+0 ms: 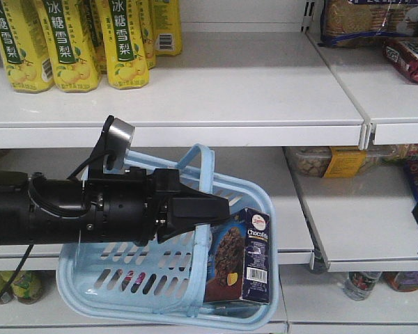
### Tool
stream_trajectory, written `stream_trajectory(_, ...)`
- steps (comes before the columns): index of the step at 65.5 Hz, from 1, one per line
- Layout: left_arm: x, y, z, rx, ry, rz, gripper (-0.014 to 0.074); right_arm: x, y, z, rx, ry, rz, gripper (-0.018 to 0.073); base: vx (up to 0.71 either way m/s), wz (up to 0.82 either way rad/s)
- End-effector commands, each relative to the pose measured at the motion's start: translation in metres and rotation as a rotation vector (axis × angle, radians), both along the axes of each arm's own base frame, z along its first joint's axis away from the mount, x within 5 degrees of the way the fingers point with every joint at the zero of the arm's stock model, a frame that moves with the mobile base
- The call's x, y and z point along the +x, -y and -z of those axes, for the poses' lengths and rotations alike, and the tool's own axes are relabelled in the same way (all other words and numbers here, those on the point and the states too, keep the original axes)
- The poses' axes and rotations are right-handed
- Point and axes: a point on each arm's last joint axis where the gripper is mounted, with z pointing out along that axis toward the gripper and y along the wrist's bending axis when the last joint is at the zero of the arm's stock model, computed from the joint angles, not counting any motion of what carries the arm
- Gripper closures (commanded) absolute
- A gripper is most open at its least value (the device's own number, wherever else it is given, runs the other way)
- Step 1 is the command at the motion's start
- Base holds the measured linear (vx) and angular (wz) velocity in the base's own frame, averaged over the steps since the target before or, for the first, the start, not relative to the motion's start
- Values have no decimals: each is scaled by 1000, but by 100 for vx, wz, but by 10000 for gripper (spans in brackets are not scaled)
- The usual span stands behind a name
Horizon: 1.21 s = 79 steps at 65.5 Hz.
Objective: Left arm holds basket, right arm returns cookies
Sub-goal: 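Reach the right gripper into the basket toward the cookie box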
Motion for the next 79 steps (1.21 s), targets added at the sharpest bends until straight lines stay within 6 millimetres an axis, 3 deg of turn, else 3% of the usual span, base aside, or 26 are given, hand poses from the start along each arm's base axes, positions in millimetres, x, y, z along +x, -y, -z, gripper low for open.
stream_trajectory(1,-5,1,-31,-144,31,7,603,6,-9,-21,25,88,-59,43,0,0)
stream_trajectory(12,-5,1,-31,-144,31,7,603,18,-32,-36,106,-20,-197,43,0,0)
stream_trajectory(24,-5,1,-31,-144,31,7,603,40,-48,-49,224,-164,-230,43,0,0)
stream_trajectory(39,-5,1,-31,-144,31,7,603,67,-70,-43,222,-375,-349,43,0,0)
stream_trajectory(58,-5,1,-31,-144,31,7,603,79,-90,-32,261,-452,-529,43,0,0)
stream_trajectory(79,-5,1,-31,-144,31,7,603,91,-99,-14,260,-536,-596,-3,0,0)
